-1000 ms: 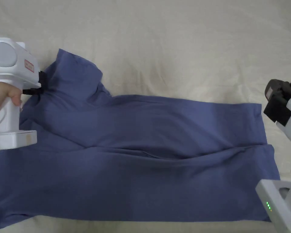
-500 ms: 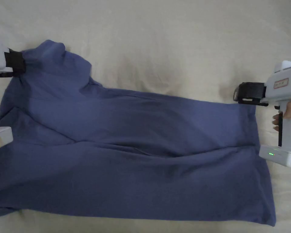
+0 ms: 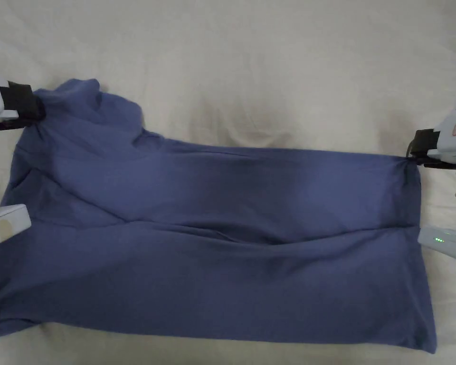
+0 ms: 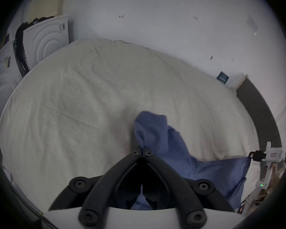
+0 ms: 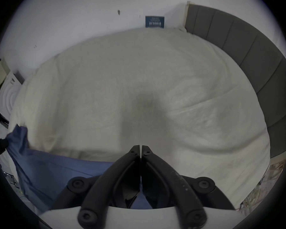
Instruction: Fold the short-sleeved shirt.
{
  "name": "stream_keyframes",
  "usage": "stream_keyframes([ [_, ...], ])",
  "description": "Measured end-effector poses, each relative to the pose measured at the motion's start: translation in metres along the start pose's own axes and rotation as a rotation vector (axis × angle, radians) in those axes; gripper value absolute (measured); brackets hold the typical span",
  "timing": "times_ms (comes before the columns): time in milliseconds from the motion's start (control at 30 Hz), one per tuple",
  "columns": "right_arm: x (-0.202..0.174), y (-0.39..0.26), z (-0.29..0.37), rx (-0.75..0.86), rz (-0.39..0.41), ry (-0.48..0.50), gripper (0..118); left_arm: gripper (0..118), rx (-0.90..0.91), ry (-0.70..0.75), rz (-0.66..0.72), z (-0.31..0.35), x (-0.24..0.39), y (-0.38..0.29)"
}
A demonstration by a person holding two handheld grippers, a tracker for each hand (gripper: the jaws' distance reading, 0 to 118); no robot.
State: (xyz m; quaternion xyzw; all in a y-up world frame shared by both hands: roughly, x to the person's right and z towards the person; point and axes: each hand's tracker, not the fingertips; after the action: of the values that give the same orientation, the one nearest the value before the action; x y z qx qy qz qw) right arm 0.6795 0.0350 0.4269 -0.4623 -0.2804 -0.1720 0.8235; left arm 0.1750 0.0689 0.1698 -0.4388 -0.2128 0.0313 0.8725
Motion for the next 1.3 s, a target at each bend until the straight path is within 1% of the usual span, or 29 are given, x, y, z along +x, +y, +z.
stream_keyframes([
  [33,0.003,-0.003,0.015,0.027,-0.022,0.031,3,0,0.013,-0.001,-0.004,0.010,0.000,-0.002],
  [133,0.009,-0.024,0.065,0.108,-0.029,0.082,3,0,0.076,-0.033,0.005,0.049,-0.014,-0.013],
  [233,0.018,-0.055,0.107,0.162,-0.025,0.109,3,0,0.110,-0.061,0.012,0.088,-0.019,-0.041],
  [333,0.034,-0.091,0.133,0.186,-0.046,0.134,3,0,0.123,-0.056,0.011,0.114,-0.035,-0.071],
  [367,0.037,-0.104,0.140,0.183,-0.056,0.130,3,0,0.125,-0.052,0.009,0.122,-0.039,-0.083],
  [467,0.041,-0.149,0.151,0.169,-0.045,0.114,3,0,0.111,-0.025,0.019,0.138,-0.048,-0.125],
  [500,0.043,-0.167,0.150,0.141,-0.023,0.110,3,0,0.090,-0.012,0.039,0.140,-0.053,-0.142],
  [533,0.046,-0.180,0.145,0.117,-0.021,0.102,3,0,0.059,0.003,0.061,0.138,-0.057,-0.154],
  [567,0.049,-0.194,0.140,0.091,-0.026,0.095,3,0,0.020,0.023,0.086,0.135,-0.062,-0.168],
  [600,0.051,-0.208,0.135,0.058,-0.041,0.097,4,1,-0.012,0.044,0.115,0.123,-0.081,-0.180],
  [633,0.053,-0.221,0.130,0.032,-0.053,0.097,5,13,-0.042,0.060,0.141,0.117,-0.088,-0.192],
  [667,0.054,-0.227,0.125,0.036,-0.074,0.087,14,33,-0.067,0.073,0.162,0.115,-0.089,-0.202],
  [700,0.053,-0.235,0.123,0.027,-0.077,0.070,33,61,-0.082,0.122,0.170,0.114,-0.090,-0.211],
  [733,0.053,-0.240,0.123,0.027,-0.067,0.042,64,90,-0.084,0.142,0.167,0.112,-0.091,-0.218],
  [767,0.054,-0.241,0.126,0.033,-0.059,0.023,80,105,-0.075,0.145,0.165,0.112,-0.096,-0.219],
  [800,0.055,-0.241,0.130,0.043,-0.045,0.018,90,112,-0.053,0.157,0.176,0.115,-0.097,-0.219],
  [833,0.056,-0.239,0.138,0.077,-0.033,0.014,99,115,-0.003,0.163,0.189,0.122,-0.097,-0.215],
  [933,0.050,-0.226,0.171,0.239,0.026,-0.007,110,115,0.163,0.168,0.157,0.143,-0.085,-0.195],
  [1000,0.041,-0.217,0.194,0.345,0.059,-0.023,118,116,0.310,0.198,0.064,0.163,-0.063,-0.183],
  [1100,0.023,-0.208,0.225,0.515,0.083,-0.027,118,117,0.512,0.224,-0.106,0.185,-0.025,-0.174],
  [1200,0.003,-0.204,0.245,0.655,0.101,-0.013,118,118,0.662,0.213,-0.246,0.197,0.008,-0.172],
  [1267,-0.012,-0.204,0.253,0.734,0.102,-0.010,118,118,0.700,0.211,-0.299,0.196,0.028,-0.170],
  [1300,-0.020,-0.206,0.256,0.775,0.098,0.003,118,118,0.686,0.205,-0.280,0.195,0.037,-0.173],
])
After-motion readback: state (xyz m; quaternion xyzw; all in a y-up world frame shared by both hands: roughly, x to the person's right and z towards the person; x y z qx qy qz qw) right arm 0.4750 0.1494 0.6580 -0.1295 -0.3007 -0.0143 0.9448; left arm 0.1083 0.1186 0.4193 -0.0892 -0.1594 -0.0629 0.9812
